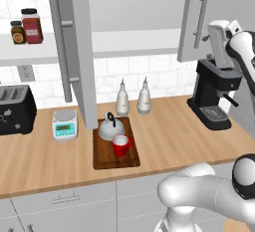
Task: Pick the kettle from the counter and place it on the tray. Then pick the mug from the cabinet and place it on the tray. Then close the cabinet doors.
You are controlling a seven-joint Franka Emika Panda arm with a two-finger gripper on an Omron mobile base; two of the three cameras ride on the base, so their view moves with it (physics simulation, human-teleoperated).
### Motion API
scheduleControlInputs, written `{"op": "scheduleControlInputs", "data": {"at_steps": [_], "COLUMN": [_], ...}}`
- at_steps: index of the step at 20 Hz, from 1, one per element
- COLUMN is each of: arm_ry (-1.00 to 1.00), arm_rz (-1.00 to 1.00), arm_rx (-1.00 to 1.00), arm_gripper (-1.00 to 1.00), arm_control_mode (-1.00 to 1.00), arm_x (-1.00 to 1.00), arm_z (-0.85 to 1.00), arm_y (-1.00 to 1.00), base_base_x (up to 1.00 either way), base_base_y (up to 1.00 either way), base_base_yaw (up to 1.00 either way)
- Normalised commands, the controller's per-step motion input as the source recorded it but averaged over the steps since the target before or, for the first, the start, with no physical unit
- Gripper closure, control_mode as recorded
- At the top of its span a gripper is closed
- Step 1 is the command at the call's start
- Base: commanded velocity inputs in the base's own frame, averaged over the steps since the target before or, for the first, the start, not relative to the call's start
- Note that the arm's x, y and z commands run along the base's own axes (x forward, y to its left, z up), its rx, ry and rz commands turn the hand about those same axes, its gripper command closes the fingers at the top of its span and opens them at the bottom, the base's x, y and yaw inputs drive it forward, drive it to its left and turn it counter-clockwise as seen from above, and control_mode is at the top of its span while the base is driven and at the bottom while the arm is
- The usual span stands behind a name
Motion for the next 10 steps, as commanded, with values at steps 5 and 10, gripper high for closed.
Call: {"op": "scheduleControlInputs", "data": {"at_steps": [5,10], "arm_ry": [-0.04,-0.08], "arm_rz": [-0.05,-0.07], "arm_rx": [0.00,0.00], "arm_gripper": [-1.00,-1.00], "arm_control_mode": [-1.00,-1.00], "arm_x": [0.70,0.68], "arm_z": [0.00,-0.01], "arm_y": [0.29,0.24], "base_base_x": [0.00,0.00], "base_base_y": [0.00,0.00], "base_base_yaw": [0.00,0.00]}}
